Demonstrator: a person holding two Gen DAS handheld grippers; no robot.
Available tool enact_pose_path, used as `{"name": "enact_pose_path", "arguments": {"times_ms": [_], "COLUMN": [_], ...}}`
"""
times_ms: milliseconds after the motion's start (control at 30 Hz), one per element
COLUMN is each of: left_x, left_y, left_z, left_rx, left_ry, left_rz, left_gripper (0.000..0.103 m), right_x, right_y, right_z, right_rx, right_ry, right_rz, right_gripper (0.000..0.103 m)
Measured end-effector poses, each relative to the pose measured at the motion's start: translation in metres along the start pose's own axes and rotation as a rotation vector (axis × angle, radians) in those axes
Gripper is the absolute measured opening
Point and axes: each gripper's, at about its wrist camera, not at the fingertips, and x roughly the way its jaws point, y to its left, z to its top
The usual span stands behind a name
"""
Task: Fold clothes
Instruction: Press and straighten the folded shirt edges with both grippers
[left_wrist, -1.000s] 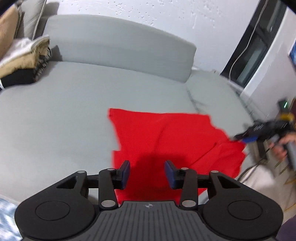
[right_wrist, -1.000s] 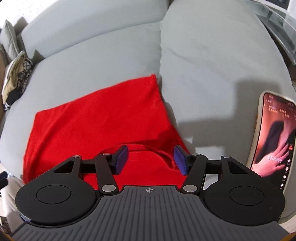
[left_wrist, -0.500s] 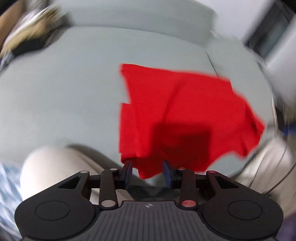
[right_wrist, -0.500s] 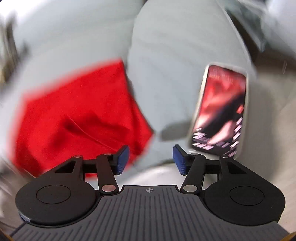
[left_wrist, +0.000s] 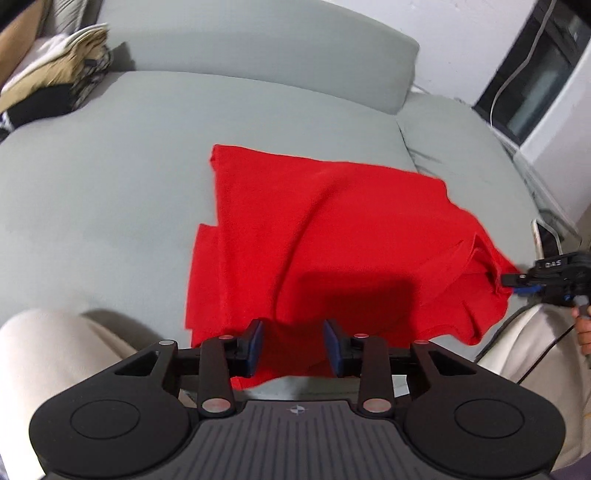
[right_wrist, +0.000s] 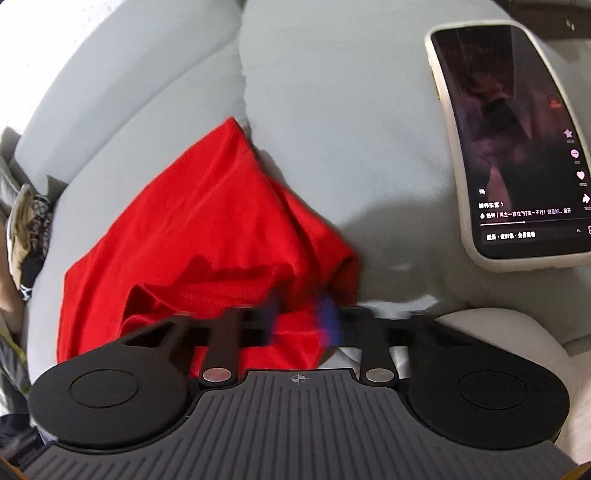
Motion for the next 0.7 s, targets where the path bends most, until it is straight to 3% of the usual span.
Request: {"name": "enact_pose_path", "arguments": {"times_ms": [133,200,267,367,467,600,700], "left_x": [0.012,0.018,0.022,0.019,0.012,-0.011,-0.023], "left_y": [-0.003,-0.002,0.002,0.004,0.003,0.0,-0.001], "left_z": [0.003,0.003,0.002,0.0,-0.002,-0.003,0.002], "left_rx": [0.036,0.055,0.057,0.053,0.065,0.11,0.097], "left_ry": [0.027,0.049,0.07,0.077,0.078,0.059,0.019], "left_rz": [0.003,0.022,0.03,0.03,0.044,0.071,0.036], "left_gripper": [0.03,0.028,0.026,0.027,0.031,0.032,0.031], "right_x": [-0.016,-0.022,-0.023,-0.014,-0.021,-0.04,-0.053], "right_y": [0.012,0.017,0.022,0.029,0.035,0.04,0.034], "right_z": [-0.013,-0.014,-0.015,-0.021,-0.027,-0.039,-0.042], "right_rx": [-0.121,-0.201,-0.28,-0.345,-0.328,-0.291,-0.228], "right_ry": [-0.088,-0.127,-0.142,-0.083,-0.105,-0.12,-0.138], "right_rz": [-0.078,-0.182,-0.268,-0.306,-0.303,-0.214,-0.101], "right_gripper": [0.005,0.004,0.004,0.01,0.043,0.047,0.045]}}
